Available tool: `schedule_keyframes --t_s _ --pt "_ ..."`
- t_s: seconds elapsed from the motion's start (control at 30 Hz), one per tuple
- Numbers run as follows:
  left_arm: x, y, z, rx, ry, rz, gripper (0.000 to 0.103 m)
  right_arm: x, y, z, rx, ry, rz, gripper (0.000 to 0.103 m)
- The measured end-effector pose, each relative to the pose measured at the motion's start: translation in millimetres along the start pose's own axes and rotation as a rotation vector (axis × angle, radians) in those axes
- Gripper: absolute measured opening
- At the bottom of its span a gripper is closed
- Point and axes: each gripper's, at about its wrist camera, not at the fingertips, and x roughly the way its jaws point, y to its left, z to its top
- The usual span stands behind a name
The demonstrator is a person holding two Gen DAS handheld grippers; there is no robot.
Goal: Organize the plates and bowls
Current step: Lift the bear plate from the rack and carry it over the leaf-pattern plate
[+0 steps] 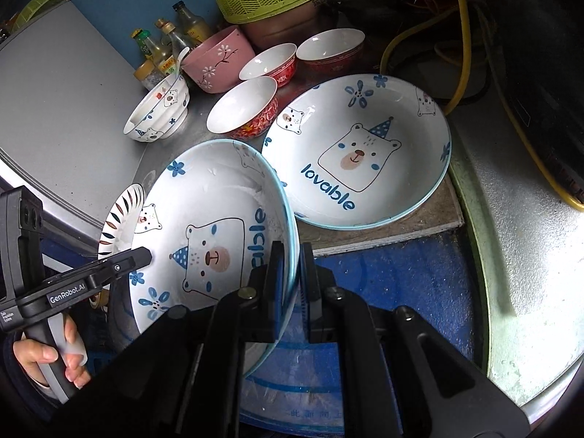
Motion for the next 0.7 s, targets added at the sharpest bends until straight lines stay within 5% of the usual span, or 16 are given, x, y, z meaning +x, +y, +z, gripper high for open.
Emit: schedule_keyframes --t_s 0.7 --pt "-42 141 13 -0.181 -0.07 0.091 0.018 85 131 31 -0.177 0.083 0.106 0.009"
